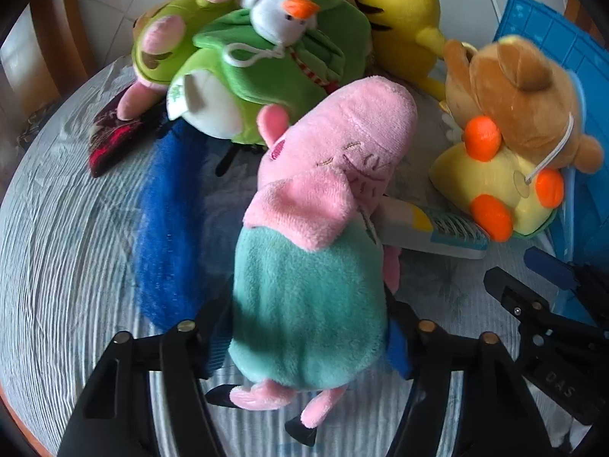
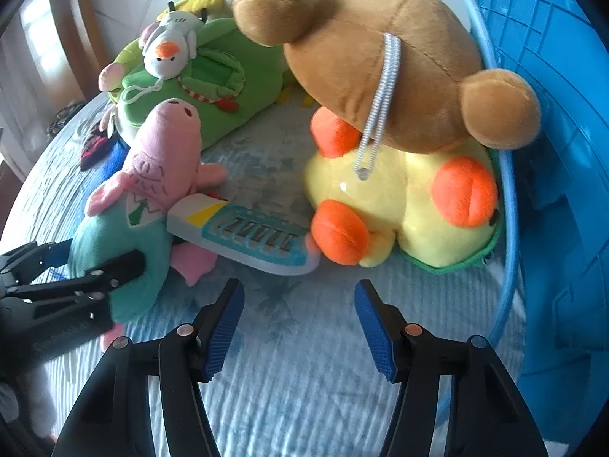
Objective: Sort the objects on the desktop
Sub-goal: 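Grasp the white-and-blue remote with the right tool while the left tool holds the pig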
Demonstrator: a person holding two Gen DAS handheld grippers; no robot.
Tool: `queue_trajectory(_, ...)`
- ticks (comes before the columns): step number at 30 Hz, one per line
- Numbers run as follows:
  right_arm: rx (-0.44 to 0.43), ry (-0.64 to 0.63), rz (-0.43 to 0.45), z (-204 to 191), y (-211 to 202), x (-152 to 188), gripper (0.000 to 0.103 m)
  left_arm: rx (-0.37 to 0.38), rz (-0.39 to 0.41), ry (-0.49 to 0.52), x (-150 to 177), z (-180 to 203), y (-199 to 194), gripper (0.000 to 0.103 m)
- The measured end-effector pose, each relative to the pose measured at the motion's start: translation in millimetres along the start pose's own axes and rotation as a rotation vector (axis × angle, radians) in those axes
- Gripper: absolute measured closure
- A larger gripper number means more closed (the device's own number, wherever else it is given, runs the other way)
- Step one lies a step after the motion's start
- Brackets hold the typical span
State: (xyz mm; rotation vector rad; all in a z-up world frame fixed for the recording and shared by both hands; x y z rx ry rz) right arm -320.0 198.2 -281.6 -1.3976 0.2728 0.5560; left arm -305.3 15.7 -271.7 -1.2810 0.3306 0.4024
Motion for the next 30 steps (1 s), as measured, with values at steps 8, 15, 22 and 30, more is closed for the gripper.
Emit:
queue_trajectory(8,-0.01,-0.072,0.031,-24.5,4.3,-11.8,0.045,-0.064,0.006,-0.05,-2.1,-47.7,-14.7,0.04)
queue_trajectory(15,0.042,-0.183,0.06,-50.6,18.5,-19.7,0.042,-0.056,-0.007,-0.027,-3.3,-51.4,-9.6,0.032)
queue_trajectory(22,0.116,-0.273,0.069,-62.4,41.9,-23.8,0.035,-0.062,-0.012,-0.007,-8.6,-52.3,1.4,0.023)
queue_trajectory(30,0.068,-0.175,0.07,-45.1,48.4,-36.1,0.068,-0.063,-0.005,0.002,-13.0,-49.4,-1.6,0.035)
Point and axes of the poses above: each gripper's, at about its wrist camera, not at the fingertips, and y roughly the way its jaws point, z to its right, x to its underside, the point moved 3 cm from there along y, roughly the way its jaws point, and after that the axes turned 12 degrees about x, right-handed, at the moved point
